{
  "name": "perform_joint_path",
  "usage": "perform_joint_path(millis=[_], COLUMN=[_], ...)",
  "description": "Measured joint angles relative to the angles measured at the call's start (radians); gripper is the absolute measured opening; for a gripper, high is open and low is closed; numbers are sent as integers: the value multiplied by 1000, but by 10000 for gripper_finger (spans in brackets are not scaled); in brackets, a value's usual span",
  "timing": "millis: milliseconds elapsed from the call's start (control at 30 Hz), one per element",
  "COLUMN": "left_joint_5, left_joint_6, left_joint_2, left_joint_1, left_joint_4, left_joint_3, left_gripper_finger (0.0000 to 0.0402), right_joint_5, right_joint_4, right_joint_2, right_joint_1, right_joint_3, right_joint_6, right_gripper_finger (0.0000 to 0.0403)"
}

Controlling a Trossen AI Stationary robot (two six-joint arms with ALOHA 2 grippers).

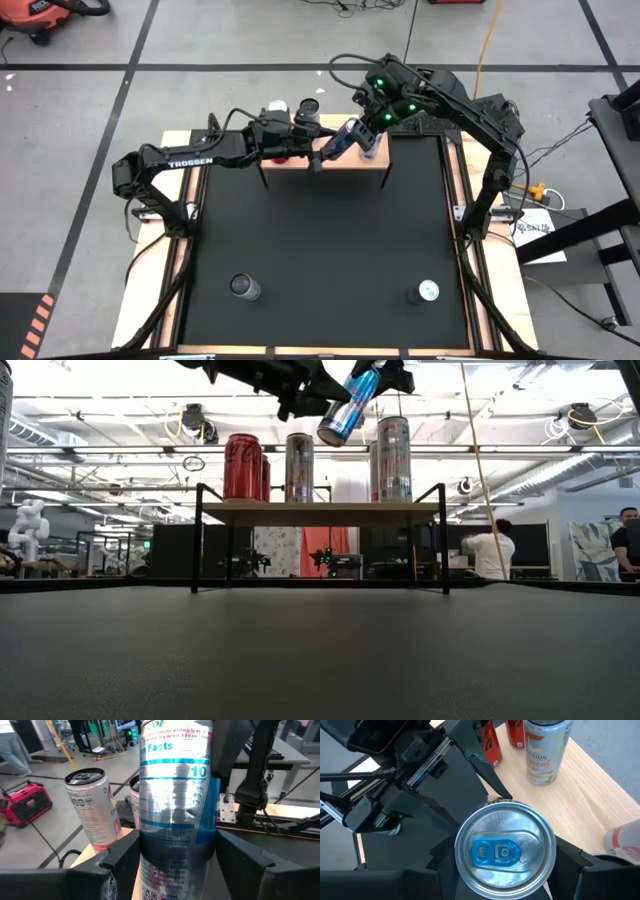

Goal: Place canned beverage on shelf
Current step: Put the top blue soda can on the shelf

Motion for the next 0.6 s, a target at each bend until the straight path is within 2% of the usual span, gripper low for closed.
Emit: perform_joint_path(millis=[133, 600], left_joint_5=[-40, -24], left_joint_6=[8, -2], left_joint_2=[0, -2], left_joint_1=[-6, -11], left_joint_4=[2, -10], left_joint_3=[0, 0], left_gripper_finger=[236, 236], right_joint_5=[1, 0], right_joint_4=[7, 8], right_joint_2=[0, 0], right_joint_1=[0, 0], right_joint_3=[0, 0], right_joint_6=[1, 7], right_gripper_finger=[198, 198])
